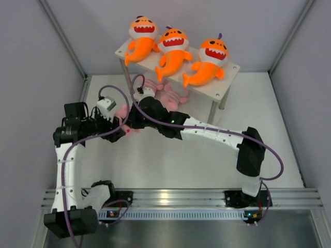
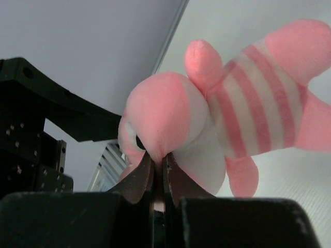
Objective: Place and organize the stuffed toys onto the shelf
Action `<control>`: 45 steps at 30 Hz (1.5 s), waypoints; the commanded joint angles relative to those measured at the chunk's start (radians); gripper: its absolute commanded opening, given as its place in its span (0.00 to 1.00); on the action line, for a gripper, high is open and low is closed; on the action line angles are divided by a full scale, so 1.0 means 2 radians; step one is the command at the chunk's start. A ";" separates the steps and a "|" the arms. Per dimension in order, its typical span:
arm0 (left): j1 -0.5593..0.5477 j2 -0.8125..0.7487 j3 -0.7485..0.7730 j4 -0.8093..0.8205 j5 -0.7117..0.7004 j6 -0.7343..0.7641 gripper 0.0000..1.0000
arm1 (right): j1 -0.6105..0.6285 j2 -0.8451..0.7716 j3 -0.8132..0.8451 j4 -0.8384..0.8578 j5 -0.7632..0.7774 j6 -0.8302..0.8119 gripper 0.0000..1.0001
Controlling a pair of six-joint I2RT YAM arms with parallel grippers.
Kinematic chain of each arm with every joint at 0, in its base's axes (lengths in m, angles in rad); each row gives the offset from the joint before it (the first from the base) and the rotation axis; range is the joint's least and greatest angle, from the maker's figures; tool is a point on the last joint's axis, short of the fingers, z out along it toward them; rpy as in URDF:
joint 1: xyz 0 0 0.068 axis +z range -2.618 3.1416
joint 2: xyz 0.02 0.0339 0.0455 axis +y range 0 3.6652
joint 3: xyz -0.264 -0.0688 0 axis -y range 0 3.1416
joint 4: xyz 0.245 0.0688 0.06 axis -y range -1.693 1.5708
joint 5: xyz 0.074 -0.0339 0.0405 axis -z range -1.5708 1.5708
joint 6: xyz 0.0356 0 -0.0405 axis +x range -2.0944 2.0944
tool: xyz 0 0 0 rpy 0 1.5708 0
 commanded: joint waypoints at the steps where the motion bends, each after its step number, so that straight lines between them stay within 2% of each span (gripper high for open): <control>1: -0.001 0.009 0.005 0.016 0.027 0.003 0.69 | 0.002 -0.039 0.003 0.053 -0.012 -0.001 0.00; 3: -0.001 0.011 0.004 0.016 0.036 0.003 0.56 | 0.002 -0.042 -0.006 0.066 -0.024 -0.012 0.00; 4: -0.001 0.011 0.003 0.016 0.046 0.003 0.43 | 0.002 -0.046 -0.010 0.071 -0.029 -0.017 0.00; 6: -0.001 0.013 0.002 0.017 0.062 0.003 0.25 | 0.000 -0.051 -0.024 0.088 -0.049 -0.027 0.02; 7: -0.001 0.015 0.000 0.016 0.073 0.003 0.10 | -0.001 -0.056 -0.028 0.092 -0.055 -0.030 0.02; 8: -0.001 0.017 0.001 0.016 0.074 0.000 0.00 | -0.001 -0.058 -0.034 0.094 -0.060 -0.032 0.02; 10: -0.001 0.022 0.000 0.016 0.070 0.003 0.00 | -0.003 -0.064 -0.039 0.095 -0.077 -0.040 0.03; 13: -0.001 0.024 -0.001 0.016 0.065 0.006 0.00 | -0.004 -0.076 -0.050 0.092 -0.104 -0.066 0.13; 14: -0.001 0.023 -0.001 0.016 0.067 0.010 0.00 | -0.006 -0.081 -0.054 0.090 -0.113 -0.092 0.28; 16: -0.001 0.017 -0.006 0.016 0.067 0.018 0.00 | -0.013 -0.103 -0.067 0.067 -0.140 -0.127 0.45; 17: -0.001 0.011 -0.008 0.015 0.068 0.023 0.00 | -0.024 -0.112 -0.072 0.053 -0.156 -0.175 0.56; 19: -0.001 0.005 -0.017 0.015 0.075 0.041 0.00 | -0.035 -0.143 -0.077 -0.010 -0.170 -0.236 0.67; 20: -0.001 0.002 -0.020 0.016 0.085 0.046 0.00 | -0.043 -0.154 -0.078 -0.034 -0.175 -0.312 0.75; 21: -0.001 0.002 -0.028 0.015 0.094 0.048 0.00 | -0.044 -0.178 -0.080 -0.055 -0.173 -0.354 0.77; 22: -0.001 0.004 -0.032 0.016 0.101 0.049 0.00 | -0.045 -0.189 -0.092 -0.096 -0.173 -0.395 0.79; 23: -0.002 0.011 -0.034 0.016 0.109 0.049 0.00 | -0.045 -0.202 -0.101 -0.111 -0.168 -0.475 0.81; 25: -0.006 0.021 -0.037 0.007 0.127 0.062 0.00 | -0.045 -0.241 -0.134 -0.140 -0.158 -0.580 0.82; 28: -0.031 0.048 -0.030 -0.018 0.131 0.080 0.00 | -0.045 -0.287 -0.185 -0.134 -0.108 -0.655 0.83; 31: -0.070 0.066 -0.019 -0.054 0.124 0.113 0.00 | -0.053 -0.301 -0.199 -0.155 -0.100 -0.743 0.83; 34: -0.130 0.067 -0.013 -0.089 0.121 0.150 0.00 | -0.079 -0.289 -0.184 -0.189 -0.126 -0.767 0.81; 37: -0.162 0.060 -0.011 -0.117 0.122 0.184 0.00 | -0.099 -0.264 -0.162 -0.234 -0.169 -0.798 0.79; 42: -0.186 0.058 -0.008 -0.151 0.125 0.223 0.00 | -0.100 -0.234 -0.161 -0.270 -0.221 -0.794 0.73; 45: -0.193 0.060 -0.011 -0.157 0.128 0.227 0.00 | -0.099 -0.239 -0.194 -0.256 -0.263 -0.788 0.73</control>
